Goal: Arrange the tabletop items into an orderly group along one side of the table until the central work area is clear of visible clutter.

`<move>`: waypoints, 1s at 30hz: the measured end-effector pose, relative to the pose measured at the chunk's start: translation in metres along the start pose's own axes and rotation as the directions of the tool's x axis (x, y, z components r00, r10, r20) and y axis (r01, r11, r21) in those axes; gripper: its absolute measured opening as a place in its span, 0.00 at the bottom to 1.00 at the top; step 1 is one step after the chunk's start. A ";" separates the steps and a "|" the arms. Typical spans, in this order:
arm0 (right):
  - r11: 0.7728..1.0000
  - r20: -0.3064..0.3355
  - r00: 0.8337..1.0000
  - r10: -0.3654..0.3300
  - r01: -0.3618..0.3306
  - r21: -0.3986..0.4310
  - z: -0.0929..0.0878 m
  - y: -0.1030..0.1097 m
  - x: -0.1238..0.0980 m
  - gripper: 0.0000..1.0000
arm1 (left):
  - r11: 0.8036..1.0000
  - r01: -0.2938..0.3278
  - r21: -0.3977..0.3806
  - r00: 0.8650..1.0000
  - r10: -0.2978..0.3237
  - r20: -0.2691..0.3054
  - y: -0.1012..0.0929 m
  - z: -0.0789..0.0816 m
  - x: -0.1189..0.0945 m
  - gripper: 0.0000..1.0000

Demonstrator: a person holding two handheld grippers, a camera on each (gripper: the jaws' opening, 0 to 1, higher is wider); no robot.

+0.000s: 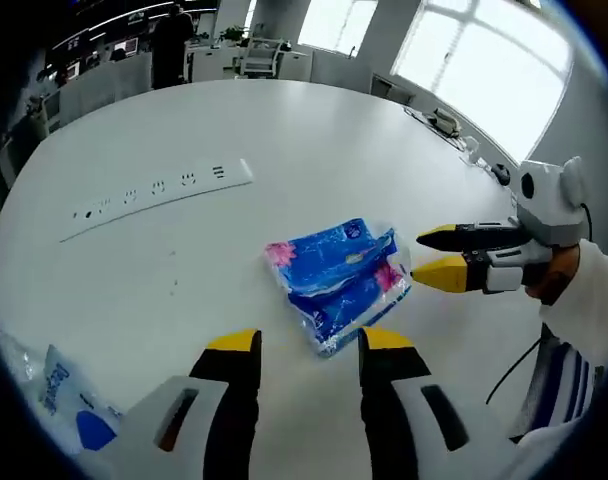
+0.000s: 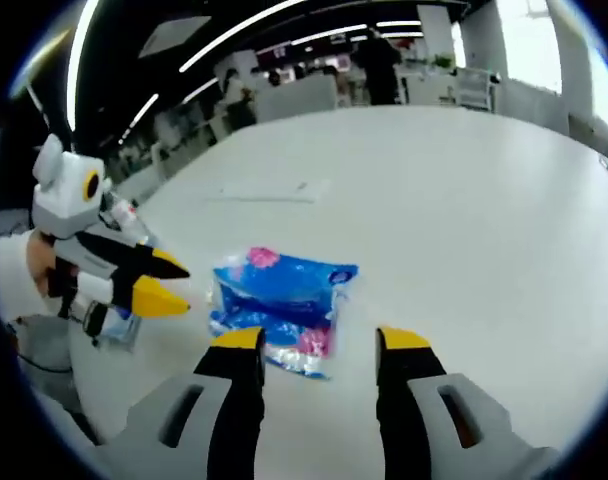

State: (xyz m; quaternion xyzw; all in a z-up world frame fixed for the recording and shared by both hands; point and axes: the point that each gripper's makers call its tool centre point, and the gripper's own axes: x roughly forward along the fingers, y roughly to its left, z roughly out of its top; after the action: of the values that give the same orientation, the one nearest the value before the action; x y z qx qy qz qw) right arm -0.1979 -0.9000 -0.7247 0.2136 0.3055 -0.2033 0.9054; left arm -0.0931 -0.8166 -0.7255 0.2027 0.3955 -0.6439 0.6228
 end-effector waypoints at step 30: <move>0.999 0.008 0.999 0.032 -0.032 -0.001 -0.043 0.072 -0.074 0.45 | 0.994 -0.017 -0.105 0.995 0.027 0.096 0.024 -0.073 -0.110 0.50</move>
State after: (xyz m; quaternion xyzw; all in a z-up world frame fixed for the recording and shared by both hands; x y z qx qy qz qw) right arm -0.2361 -0.8014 -0.6891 0.2171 0.2986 -0.1895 0.9098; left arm -0.0715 -0.6886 -0.6931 0.1428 0.3957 -0.6244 0.6582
